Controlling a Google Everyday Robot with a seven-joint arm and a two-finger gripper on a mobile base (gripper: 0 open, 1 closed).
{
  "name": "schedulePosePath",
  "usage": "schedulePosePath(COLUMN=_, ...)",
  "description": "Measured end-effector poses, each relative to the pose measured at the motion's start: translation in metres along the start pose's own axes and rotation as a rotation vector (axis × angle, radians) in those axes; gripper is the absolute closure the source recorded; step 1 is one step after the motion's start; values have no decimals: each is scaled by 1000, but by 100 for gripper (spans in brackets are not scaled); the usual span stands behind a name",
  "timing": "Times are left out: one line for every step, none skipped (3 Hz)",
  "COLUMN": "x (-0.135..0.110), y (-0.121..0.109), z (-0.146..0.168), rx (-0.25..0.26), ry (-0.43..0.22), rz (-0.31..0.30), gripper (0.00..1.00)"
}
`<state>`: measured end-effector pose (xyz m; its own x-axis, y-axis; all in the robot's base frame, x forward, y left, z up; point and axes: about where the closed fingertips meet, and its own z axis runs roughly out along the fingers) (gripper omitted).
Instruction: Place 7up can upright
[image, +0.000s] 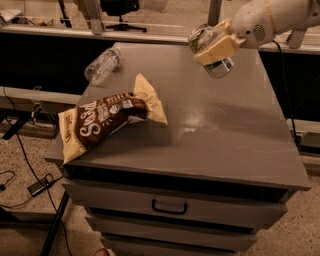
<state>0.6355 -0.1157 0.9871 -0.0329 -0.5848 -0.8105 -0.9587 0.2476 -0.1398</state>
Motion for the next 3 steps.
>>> schedulePosePath(x=0, y=0, z=1, rx=0, ry=3, rz=0, gripper=100)
schedulePosePath(x=4, y=-1, z=5, rx=-9, ry=-57, rz=25, gripper=100)
schedulePosePath(x=25, y=0, z=17, rx=-24, ry=-240, rz=91, gripper=100)
